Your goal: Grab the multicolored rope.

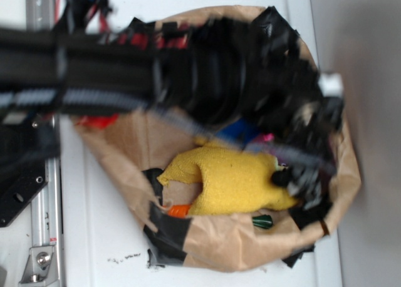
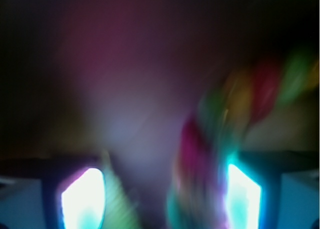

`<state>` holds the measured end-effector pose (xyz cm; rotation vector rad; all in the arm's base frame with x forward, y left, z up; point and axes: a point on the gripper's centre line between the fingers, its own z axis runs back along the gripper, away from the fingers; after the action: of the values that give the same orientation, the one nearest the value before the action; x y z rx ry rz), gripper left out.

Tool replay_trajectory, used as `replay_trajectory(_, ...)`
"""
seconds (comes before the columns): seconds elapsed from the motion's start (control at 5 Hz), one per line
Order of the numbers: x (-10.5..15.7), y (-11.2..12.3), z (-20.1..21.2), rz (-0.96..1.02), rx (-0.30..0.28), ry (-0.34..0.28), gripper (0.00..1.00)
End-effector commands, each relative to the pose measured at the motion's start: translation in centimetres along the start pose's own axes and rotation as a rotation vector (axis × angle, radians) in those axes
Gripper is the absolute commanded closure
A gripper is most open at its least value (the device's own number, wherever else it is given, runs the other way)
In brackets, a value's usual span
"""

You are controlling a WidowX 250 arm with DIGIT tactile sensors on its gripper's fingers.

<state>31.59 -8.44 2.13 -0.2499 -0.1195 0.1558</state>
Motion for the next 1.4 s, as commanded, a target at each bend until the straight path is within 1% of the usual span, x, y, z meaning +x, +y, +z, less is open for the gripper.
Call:
replay_trajectory(0.0, -2.6, -3.5, 1.4, -0.115, -0.019, 0.005, 1.0)
replay_trajectory(0.2, -2.4, -3.0, 4.6, -0.138, 0.016, -0.045, 1.0)
replay_trajectory(0.4, -1.8, -0.6, 10.3, -0.108, 0.055, -0.146, 1.0)
replay_trajectory(0.6, -2.0, 2.6, 16.4, -0.011, 0.118, -0.262, 1.0)
replay_trajectory(0.8, -1.9, 5.3, 20.7, -0.014, 0.145, -0.269, 1.0)
replay_trajectory(1.0, -2.7, 4.8, 21.7, -0.044, 0.221, -0.26, 1.0)
replay_trajectory(1.2, -2.7, 4.7, 21.1, -0.064, 0.228, -0.254, 1.0)
